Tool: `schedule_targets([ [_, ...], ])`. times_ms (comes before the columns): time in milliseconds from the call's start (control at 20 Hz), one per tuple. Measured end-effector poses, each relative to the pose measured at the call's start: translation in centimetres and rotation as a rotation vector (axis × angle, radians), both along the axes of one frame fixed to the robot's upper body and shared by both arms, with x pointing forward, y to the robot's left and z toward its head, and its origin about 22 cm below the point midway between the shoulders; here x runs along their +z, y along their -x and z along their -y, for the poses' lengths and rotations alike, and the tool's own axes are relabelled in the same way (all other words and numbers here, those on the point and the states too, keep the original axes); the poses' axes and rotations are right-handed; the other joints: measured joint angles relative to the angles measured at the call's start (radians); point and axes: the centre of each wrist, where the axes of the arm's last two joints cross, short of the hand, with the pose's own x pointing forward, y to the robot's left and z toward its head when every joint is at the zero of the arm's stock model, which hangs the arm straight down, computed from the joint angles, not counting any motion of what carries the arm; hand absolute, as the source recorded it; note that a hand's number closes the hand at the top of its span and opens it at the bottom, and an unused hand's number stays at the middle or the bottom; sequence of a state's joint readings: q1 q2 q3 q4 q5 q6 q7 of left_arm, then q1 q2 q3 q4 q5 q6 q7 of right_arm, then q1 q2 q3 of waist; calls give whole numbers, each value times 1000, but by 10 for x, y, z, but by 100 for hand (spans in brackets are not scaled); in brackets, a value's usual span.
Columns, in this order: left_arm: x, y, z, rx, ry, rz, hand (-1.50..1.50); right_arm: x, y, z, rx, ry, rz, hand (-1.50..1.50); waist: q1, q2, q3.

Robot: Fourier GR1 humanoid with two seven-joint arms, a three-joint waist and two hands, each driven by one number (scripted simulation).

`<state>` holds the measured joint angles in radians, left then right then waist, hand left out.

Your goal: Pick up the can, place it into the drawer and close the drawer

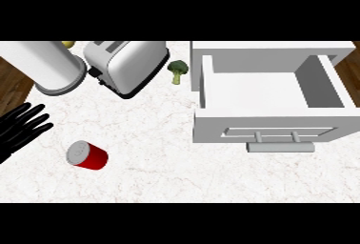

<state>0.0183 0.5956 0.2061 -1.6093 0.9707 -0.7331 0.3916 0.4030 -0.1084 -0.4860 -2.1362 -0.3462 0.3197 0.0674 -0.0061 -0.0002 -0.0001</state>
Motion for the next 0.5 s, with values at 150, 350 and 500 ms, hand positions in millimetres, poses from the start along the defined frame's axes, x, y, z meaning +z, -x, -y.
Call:
schedule_targets([
  [150, -14, -4, 3, 5, -23, -5, -150, -1, 7, 3, 3, -2, -3, -150, -1, 0, 0],
  [350, -37, -8, 13, 15, -36, -5, -150, 7, 15, 7, 4, -5, -1, -150, -2, 0, 0],
  [500, -52, -10, 20, 25, -50, -9, -150, 6, 18, 10, 5, -2, -1, -150, -1, 0, 0],
])
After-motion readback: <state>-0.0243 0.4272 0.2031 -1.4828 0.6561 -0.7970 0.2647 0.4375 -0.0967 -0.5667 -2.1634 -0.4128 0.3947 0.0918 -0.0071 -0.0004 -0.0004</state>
